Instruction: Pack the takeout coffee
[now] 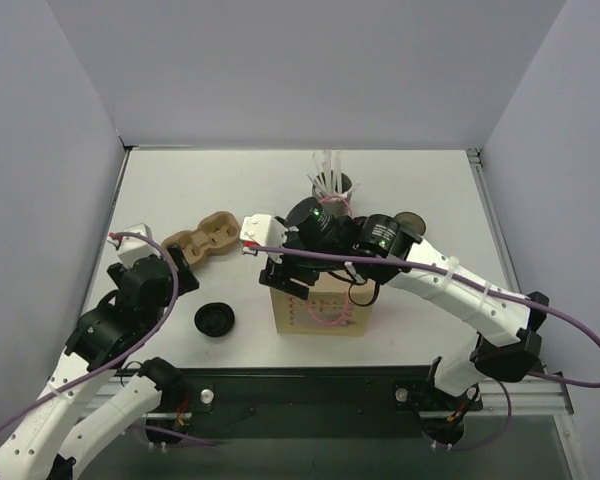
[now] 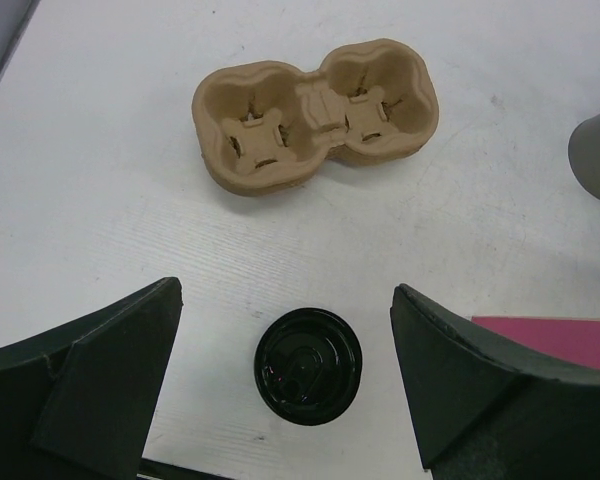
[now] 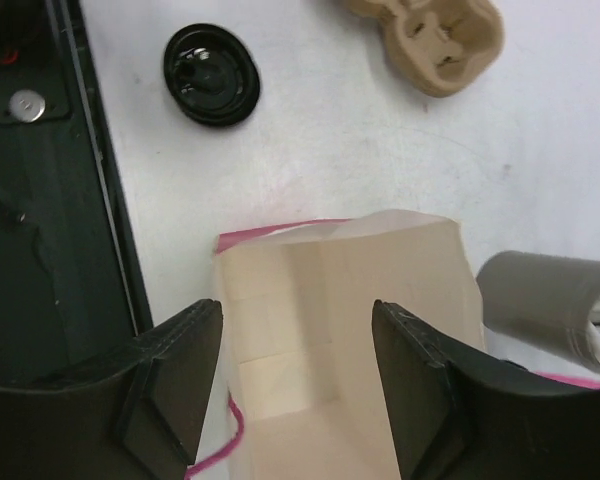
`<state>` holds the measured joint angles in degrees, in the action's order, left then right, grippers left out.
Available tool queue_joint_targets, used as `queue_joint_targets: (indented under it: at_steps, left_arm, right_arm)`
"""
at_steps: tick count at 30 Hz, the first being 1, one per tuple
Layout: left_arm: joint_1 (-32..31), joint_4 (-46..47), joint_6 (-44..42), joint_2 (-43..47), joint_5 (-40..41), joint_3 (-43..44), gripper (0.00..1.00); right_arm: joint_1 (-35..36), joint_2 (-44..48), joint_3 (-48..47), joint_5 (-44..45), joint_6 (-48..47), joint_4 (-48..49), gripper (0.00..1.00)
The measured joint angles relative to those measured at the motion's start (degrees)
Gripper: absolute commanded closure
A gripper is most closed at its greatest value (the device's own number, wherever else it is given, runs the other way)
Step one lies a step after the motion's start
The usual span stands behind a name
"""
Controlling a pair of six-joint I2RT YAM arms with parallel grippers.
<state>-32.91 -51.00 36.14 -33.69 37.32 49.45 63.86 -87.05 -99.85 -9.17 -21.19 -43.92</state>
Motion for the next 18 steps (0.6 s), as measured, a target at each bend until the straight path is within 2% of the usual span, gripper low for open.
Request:
queue_joint_targets:
  at_steps: [3, 4, 9, 12, 13, 18]
  left_arm:
    - [0.0, 0.2, -0.2, -4.9, -0.6, 3.0, 0.05]
    - [0.0, 0.3, -0.4, -6.9, -0.7, 4.1, 0.04]
    - [0.8, 1.3, -1.3, -19.2, -1.5, 10.8, 0.03]
    - [2.1, 2.2, -2.1, -27.0, -2.8, 15.4, 0.03]
    - [2.9, 2.6, -2.4, -29.2, -3.5, 16.5, 0.03]
    - [10.2, 3.7, -3.4, -38.2, -8.0, 19.7, 0.13]
  right_arm:
    - [0.0, 1.7, 0.7, 6.1, 5.2, 3.0, 0.37]
    - [0.0, 2.8, 1.3, 8.1, 7.1, 4.0, 0.3]
    - [0.0, 11.8, 6.7, 16.3, 17.4, 9.4, 0.22]
    - [0.2, 17.9, 9.6, 19.6, 22.3, 11.1, 0.09]
    - [0.3, 19.3, 10.3, 20.5, 23.4, 11.4, 0.01]
    - [0.3, 27.6, 18.3, 27.0, 30.2, 13.0, 0.0]
